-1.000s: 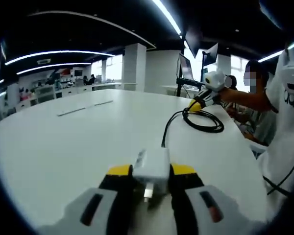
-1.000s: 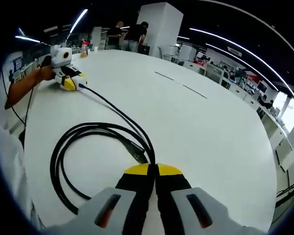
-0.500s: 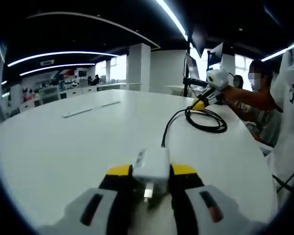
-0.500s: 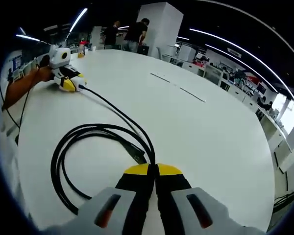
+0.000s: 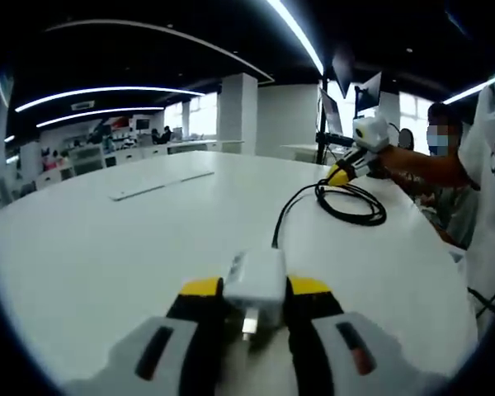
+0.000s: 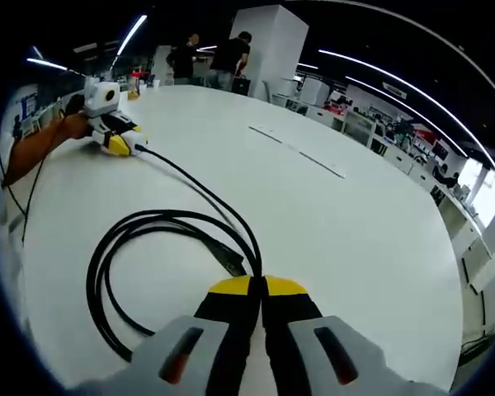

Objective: Plug the desk Type‑C cable into the charger adapter.

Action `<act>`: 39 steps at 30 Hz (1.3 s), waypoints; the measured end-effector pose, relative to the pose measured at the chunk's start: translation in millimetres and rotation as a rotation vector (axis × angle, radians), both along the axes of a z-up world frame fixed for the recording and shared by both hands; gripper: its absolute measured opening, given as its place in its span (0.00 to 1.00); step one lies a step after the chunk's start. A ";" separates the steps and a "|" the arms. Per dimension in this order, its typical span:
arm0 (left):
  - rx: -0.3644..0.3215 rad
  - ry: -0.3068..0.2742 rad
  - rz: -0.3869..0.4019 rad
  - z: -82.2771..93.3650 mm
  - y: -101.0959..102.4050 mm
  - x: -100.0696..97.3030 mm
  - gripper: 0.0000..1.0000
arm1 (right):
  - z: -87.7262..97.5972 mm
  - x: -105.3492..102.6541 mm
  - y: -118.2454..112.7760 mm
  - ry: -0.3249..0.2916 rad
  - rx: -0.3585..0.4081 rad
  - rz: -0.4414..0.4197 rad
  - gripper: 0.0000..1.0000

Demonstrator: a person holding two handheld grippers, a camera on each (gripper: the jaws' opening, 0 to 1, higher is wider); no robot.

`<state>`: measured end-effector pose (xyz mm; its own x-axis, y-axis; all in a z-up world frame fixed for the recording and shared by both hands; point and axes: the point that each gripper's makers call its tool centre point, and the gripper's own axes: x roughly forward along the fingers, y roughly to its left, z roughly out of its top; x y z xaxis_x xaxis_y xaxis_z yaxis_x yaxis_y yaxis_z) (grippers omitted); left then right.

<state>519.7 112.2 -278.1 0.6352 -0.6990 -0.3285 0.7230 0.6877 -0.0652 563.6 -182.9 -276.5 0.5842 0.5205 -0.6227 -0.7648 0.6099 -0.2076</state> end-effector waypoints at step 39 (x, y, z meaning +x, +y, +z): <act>0.024 -0.013 0.022 -0.1 8.5 65.0 0.27 | 1.3 72.0 11.4 -0.020 0.019 -0.007 0.02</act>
